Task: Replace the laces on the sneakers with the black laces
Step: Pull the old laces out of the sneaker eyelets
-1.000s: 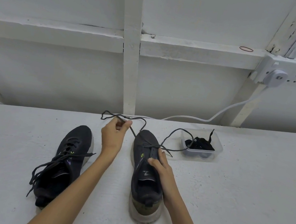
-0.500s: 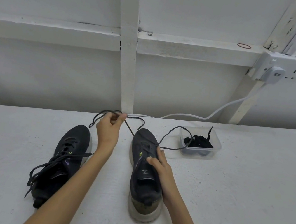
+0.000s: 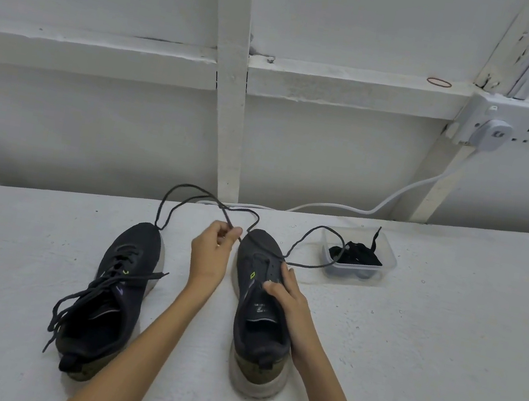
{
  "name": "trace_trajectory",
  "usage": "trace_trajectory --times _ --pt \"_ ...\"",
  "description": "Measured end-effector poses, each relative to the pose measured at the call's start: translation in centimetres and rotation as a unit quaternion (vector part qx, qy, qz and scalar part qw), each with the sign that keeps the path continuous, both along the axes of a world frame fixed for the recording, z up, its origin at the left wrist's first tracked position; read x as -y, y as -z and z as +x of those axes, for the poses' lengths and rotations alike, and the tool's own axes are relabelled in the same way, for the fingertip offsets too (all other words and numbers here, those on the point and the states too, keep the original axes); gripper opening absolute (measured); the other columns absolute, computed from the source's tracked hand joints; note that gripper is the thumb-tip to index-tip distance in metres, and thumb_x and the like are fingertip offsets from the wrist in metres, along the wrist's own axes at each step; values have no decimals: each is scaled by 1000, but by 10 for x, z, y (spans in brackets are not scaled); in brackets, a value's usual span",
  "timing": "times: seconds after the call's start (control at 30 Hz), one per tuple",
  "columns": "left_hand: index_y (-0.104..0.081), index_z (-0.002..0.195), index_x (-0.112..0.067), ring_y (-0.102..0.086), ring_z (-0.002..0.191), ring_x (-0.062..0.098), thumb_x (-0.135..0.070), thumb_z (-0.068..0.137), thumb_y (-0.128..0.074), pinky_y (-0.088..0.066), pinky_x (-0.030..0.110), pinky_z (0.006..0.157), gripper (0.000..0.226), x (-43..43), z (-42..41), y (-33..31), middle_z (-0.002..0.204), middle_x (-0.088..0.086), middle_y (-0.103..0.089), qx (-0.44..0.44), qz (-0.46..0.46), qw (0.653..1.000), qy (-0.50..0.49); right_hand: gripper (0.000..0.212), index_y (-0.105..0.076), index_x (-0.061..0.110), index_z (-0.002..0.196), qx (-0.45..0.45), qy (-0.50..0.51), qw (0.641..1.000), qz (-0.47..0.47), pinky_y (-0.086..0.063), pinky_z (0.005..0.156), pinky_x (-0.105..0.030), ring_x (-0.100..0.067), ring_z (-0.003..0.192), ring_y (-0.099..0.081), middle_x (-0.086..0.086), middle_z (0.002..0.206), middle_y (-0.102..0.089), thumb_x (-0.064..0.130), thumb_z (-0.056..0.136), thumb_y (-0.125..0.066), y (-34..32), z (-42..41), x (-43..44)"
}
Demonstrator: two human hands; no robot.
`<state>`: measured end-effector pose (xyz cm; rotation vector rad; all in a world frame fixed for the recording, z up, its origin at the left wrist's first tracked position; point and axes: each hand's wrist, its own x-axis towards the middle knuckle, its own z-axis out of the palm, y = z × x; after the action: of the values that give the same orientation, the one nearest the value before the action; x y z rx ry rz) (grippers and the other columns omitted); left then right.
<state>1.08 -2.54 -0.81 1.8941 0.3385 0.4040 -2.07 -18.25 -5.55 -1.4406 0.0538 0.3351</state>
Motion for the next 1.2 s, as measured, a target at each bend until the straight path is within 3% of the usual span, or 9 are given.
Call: trace_trajectory --times 0.17,0.3,0.37,0.47,0.63,0.8,1.03,1.2 --pt "-59 95 -8 -50 66 6 -27 99 -54 -41 18 66 20 -5 0 -10 76 -2 -56 19 -49 998 -31 92 -37 41 147 0 -2 1000 -11 -34 116 -45 -14 141 -35 12 157 -29 59 63 -70 -5 -2 1" --pt "-59 88 -11 -51 68 10 -28 98 -55 -47 25 70 19 -3 -10 -7 73 -1 -57 -11 -105 994 0 88 -41 40 145 10 4 1000 -26 -36 114 -43 -12 138 -41 12 154 -37 59 65 -71 -12 -6 0" --pt "-60 85 -11 -49 64 9 -26 98 -56 -44 18 63 21 1 -20 -9 71 -1 -56 -21 -152 988 29 72 -54 39 135 49 42 995 -73 -43 108 -37 -4 124 -53 14 139 -55 56 68 -75 -18 -8 0" --pt "-60 84 -8 -47 59 7 -25 98 -55 -42 19 59 22 4 -33 -14 69 0 -55 -37 -201 975 85 44 -65 34 117 146 120 973 -133 -42 93 -11 12 107 -54 23 116 -61 39 76 -81 -36 -16 1" --pt "-62 84 -6 -51 64 11 -22 98 -55 -46 25 66 22 6 -42 -21 68 1 -57 -54 -258 957 122 6 -78 22 85 213 111 964 -109 -46 75 -9 -2 84 -66 12 82 -74 17 82 -77 -69 -28 -7" --pt "-61 83 -5 -60 73 13 -22 97 -54 -52 28 78 23 11 -48 -31 76 3 -61 -55 -338 922 180 7 -78 21 87 219 79 965 -118 -49 75 -12 -3 82 -68 12 80 -75 16 84 -75 -79 -33 -9" --pt "-61 86 -5 -62 78 13 -29 87 -57 -53 26 79 24 17 -55 -41 81 4 -62 -51 -373 904 200 12 -79 21 89 216 92 962 -142 -46 70 -9 -2 76 -68 12 77 -75 11 82 -76 -85 -38 -5" --pt "-65 113 1 -67 105 21 -38 92 -49 -53 29 92 47 25 -60 -54 115 14 -70 -85 -415 873 243 19 -79 22 88 255 91 949 -160 -45 69 -9 -3 77 -65 14 81 -74 5 83 -72 -95 -38 -2"
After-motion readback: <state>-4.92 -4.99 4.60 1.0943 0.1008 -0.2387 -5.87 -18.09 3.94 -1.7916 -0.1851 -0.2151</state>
